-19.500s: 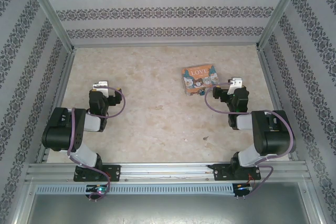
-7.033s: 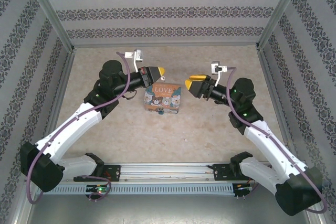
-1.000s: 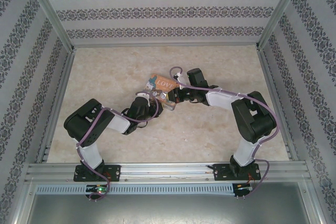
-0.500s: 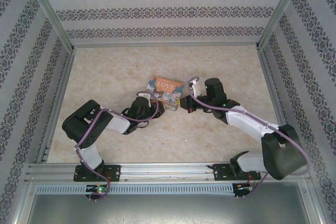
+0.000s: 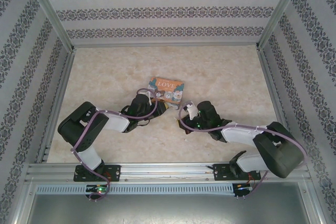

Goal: Unlock a padlock with a key

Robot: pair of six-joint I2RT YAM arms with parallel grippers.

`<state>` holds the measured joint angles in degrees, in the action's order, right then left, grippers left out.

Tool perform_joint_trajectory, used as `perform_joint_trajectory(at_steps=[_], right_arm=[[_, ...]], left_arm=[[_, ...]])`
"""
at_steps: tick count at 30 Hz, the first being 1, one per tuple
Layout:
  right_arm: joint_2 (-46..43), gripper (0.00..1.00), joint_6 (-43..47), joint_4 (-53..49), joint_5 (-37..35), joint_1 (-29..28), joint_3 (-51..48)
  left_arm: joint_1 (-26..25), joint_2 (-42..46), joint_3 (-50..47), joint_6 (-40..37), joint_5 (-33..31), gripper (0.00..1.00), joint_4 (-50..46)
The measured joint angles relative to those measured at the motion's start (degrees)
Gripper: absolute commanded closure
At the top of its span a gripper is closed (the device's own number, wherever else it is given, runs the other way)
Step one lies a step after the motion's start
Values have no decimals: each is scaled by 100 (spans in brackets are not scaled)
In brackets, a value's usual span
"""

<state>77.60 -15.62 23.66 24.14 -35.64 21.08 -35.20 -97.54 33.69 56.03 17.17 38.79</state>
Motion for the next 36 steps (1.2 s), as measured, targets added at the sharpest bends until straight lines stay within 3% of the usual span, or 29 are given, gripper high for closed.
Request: perform_joint_trajectory(at_steps=[13, 36], right_arm=[[608, 100, 433, 708, -831, -197, 28], [1506, 100, 544, 1217, -999, -251, 527]], left_arm=[[0, 59, 107, 85, 83, 83, -214], [0, 59, 107, 153, 85, 83, -219]])
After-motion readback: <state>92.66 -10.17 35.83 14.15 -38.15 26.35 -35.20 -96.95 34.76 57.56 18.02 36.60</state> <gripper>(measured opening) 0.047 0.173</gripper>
